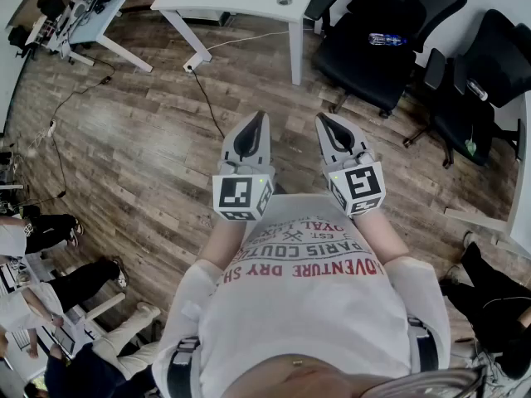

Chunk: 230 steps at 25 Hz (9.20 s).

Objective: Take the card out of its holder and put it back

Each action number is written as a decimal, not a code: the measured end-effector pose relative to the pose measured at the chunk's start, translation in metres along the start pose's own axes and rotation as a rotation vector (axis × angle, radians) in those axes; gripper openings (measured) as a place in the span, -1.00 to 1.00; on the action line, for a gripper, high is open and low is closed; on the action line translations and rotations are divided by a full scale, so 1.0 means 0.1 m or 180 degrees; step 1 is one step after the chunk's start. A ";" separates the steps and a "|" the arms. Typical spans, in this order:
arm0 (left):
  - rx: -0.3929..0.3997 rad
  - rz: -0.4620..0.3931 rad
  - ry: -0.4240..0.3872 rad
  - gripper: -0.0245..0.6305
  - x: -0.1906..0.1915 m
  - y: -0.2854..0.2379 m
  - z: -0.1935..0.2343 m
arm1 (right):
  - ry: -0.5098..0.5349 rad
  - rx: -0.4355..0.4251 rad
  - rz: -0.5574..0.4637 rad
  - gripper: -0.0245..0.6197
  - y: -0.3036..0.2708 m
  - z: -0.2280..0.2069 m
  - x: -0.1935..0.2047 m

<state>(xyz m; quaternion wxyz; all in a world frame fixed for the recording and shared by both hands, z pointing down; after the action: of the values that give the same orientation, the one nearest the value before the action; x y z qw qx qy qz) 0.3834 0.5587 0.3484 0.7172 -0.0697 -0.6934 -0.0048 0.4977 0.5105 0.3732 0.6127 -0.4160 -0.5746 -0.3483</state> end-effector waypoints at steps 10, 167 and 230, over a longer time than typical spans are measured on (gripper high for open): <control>0.0041 0.0013 -0.0029 -0.85 0.03 -0.02 0.01 | -0.0043 0.0042 -0.0025 -0.85 0.00 -0.02 0.00; 0.1147 0.1581 0.0075 -0.85 0.78 -8.31 4.53 | -0.0263 -0.1791 0.1318 -0.80 -8.35 -4.54 0.83; 0.1502 0.0771 -0.0113 -0.85 -0.03 -8.00 4.49 | -0.0848 0.1496 0.0626 -0.82 -7.34 -4.40 0.16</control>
<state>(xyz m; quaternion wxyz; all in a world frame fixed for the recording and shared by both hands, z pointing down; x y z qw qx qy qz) -0.1455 -0.1858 0.4330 0.6967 0.0169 -0.6743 0.2442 0.0175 -0.1905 0.4721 0.6422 -0.3585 -0.6719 -0.0868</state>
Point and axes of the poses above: the fingertips, and each gripper's own axes: y backward along the fingers, z to its left, x out of its underside, the point moved 2 cm from there along y, backward along the fingers, and after that the axes turned 8 degrees about -x, right-handed, at the moved point
